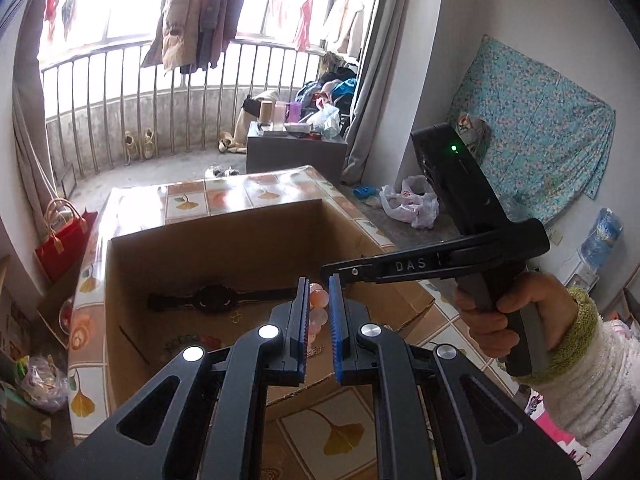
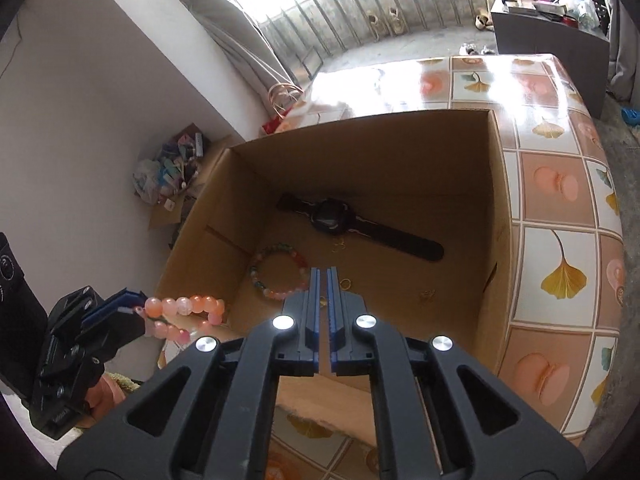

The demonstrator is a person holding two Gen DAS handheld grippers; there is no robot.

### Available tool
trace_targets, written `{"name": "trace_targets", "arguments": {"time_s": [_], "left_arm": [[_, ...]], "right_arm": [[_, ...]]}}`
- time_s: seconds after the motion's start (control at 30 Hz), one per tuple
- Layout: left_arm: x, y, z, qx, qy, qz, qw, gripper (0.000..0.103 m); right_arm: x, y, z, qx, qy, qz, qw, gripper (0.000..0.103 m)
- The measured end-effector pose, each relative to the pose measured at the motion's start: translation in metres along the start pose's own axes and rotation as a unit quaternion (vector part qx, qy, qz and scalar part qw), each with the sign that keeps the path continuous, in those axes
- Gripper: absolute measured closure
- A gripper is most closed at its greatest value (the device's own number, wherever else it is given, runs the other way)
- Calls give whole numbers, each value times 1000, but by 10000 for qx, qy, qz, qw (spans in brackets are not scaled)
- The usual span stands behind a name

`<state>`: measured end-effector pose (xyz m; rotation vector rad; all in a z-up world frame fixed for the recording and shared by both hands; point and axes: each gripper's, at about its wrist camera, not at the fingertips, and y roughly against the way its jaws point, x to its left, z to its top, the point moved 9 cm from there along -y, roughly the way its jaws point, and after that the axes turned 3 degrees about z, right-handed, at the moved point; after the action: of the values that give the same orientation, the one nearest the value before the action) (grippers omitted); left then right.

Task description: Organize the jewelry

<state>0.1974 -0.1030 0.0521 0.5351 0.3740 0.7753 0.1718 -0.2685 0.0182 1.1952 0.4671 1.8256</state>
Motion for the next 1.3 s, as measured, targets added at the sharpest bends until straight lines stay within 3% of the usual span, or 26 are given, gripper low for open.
{"name": "trace_targets", "arguments": {"time_s": [0.07, 0.2, 0.5, 0.67, 0.77, 0.83, 0.9, 1.0, 1.07, 1.17, 1.3], "left_arm": [[7, -15, -5, 208, 140, -80, 9997, 93], [13, -41, -10, 562, 350, -223, 9976, 93], [-5, -77, 7, 1158, 415, -671, 9901, 93], [-34, -101, 7, 1738, 393, -1261, 9759, 93], [-48, -117, -3, 2213, 604, -1653, 9592, 93], [-46, -131, -16, 2636, 822, -1697, 9460, 93], [-40, -138, -24, 2814, 891, -1557, 9427, 92], [-32, -136, -25, 2817, 969, -1475, 9431, 87], [-27, -129, -21, 2682, 942, -1416, 9482, 84], [-15, -111, -12, 2308, 800, -1113, 9633, 80], [7, -75, -3, 1706, 736, -646, 9805, 72]], "right_arm": [[-5, -2, 7, -23, 20, -94, 10000, 86], [-12, 19, 22, -460, 7, -188, 9988, 77], [-44, 82, 22, -1454, -310, -538, 9874, 68], [-58, 106, 16, -1797, -493, -493, 9812, 67], [-65, 115, 14, -1912, -535, -490, 9789, 67], [-72, 118, 12, -1945, -535, -585, 9777, 67], [-77, 119, 8, -1936, -567, -626, 9774, 66], [-83, 117, 1, -1892, -624, -607, 9781, 66], [-84, 117, -2, -1887, -645, -616, 9780, 66], [-84, 121, -7, -1908, -688, -607, 9773, 63], [-78, 127, -16, -1957, -696, -616, 9763, 52]]}}
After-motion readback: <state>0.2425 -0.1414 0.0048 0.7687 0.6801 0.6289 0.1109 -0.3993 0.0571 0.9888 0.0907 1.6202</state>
